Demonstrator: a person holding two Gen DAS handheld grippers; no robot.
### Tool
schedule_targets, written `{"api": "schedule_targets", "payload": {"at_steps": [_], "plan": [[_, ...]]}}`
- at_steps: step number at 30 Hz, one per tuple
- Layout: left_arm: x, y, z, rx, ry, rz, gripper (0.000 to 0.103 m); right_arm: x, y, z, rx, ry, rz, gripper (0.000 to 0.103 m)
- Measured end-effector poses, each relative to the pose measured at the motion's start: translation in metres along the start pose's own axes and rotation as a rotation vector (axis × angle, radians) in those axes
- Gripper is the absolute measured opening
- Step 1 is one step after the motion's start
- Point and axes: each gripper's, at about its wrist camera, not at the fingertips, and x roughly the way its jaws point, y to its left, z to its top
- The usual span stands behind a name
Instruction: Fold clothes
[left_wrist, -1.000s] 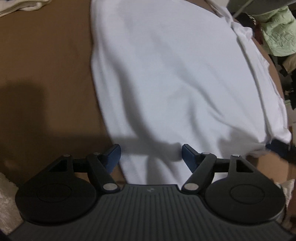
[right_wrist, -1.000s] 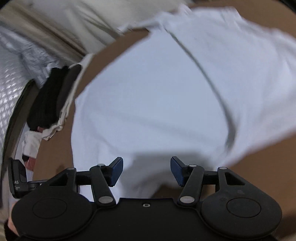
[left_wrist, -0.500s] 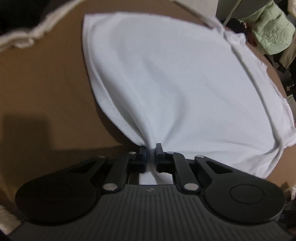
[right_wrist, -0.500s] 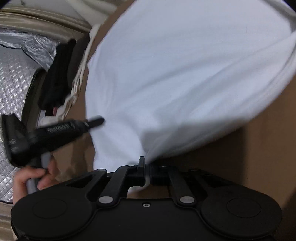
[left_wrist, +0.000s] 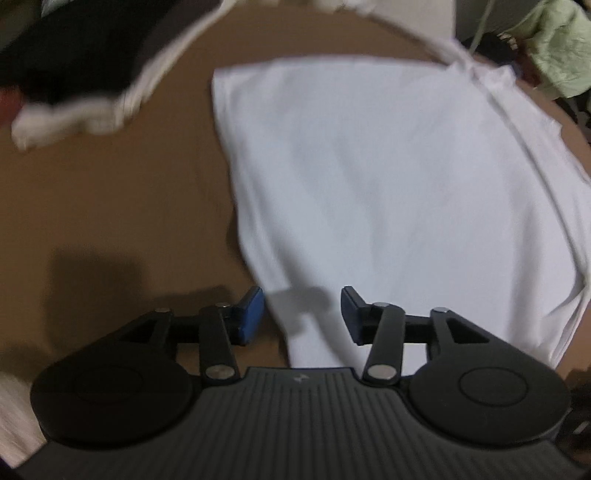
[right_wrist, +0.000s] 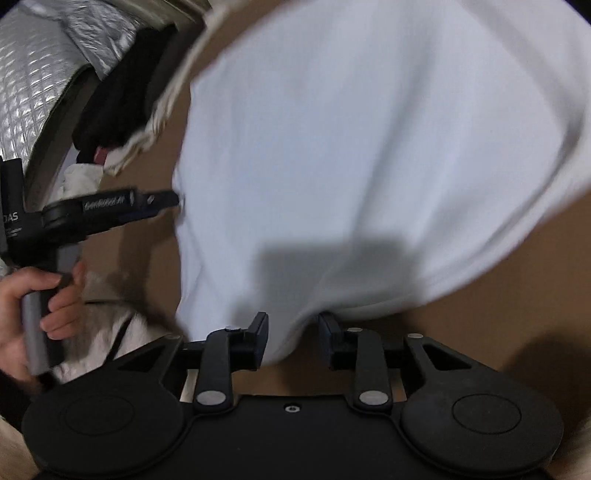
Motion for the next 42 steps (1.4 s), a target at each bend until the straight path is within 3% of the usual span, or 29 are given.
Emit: {"api": "schedule_targets", "payload": {"at_steps": [2,8,15,17,22,26,28,32,36,37,38,39,40,42], "plan": [[-0.009,-0.006,0.018,0.01,-0.033,-0.048,0.055,-0.03,-0.01,0.025,-0.01,-0.099,0.006,0.048],[0.002,-0.044,0.096,0.03,-0.105,-0.236,0.057,-0.084,-0.065,0.117,0.044,-0.348,-0.009,0.048],[0.074,-0.097,0.202,0.024,-0.179,-0.287,0.062,-0.09,-0.088,0.199,-0.025,-0.535,-0.11,0.048],[0.099,-0.11,0.234,0.012,-0.193,-0.289,0.062,-0.083,-0.099,0.208,-0.016,-0.562,-0.163,0.049],[0.165,-0.139,0.314,-0.03,-0.215,-0.292,0.063,-0.053,-0.135,0.216,0.005,-0.643,-0.131,0.048],[0.232,-0.17,0.366,-0.099,-0.167,-0.319,0.063,-0.029,-0.15,0.232,-0.038,-0.615,-0.242,0.049],[0.266,-0.181,0.386,-0.135,-0.136,-0.323,0.064,-0.021,-0.155,0.239,-0.065,-0.61,-0.295,0.048],[0.321,-0.19,0.41,-0.192,-0.102,-0.285,0.064,-0.02,-0.173,0.244,-0.013,-0.611,-0.234,0.048],[0.348,-0.189,0.427,-0.243,-0.145,-0.314,0.064,-0.019,-0.182,0.245,-0.01,-0.611,-0.222,0.049],[0.353,-0.188,0.431,-0.256,-0.161,-0.326,0.062,-0.017,-0.184,0.244,-0.008,-0.608,-0.22,0.049],[0.356,-0.19,0.434,-0.257,-0.176,-0.344,0.051,-0.015,-0.188,0.244,-0.002,-0.6,-0.219,0.049],[0.355,-0.194,0.435,-0.239,-0.184,-0.358,0.014,-0.013,-0.191,0.244,0.006,-0.592,-0.221,0.049],[0.352,-0.199,0.436,-0.215,-0.191,-0.37,0.006,-0.011,-0.195,0.244,0.017,-0.584,-0.229,0.049],[0.34,-0.209,0.433,-0.15,-0.227,-0.39,0.005,-0.008,-0.202,0.244,0.04,-0.569,-0.244,0.049]]}}
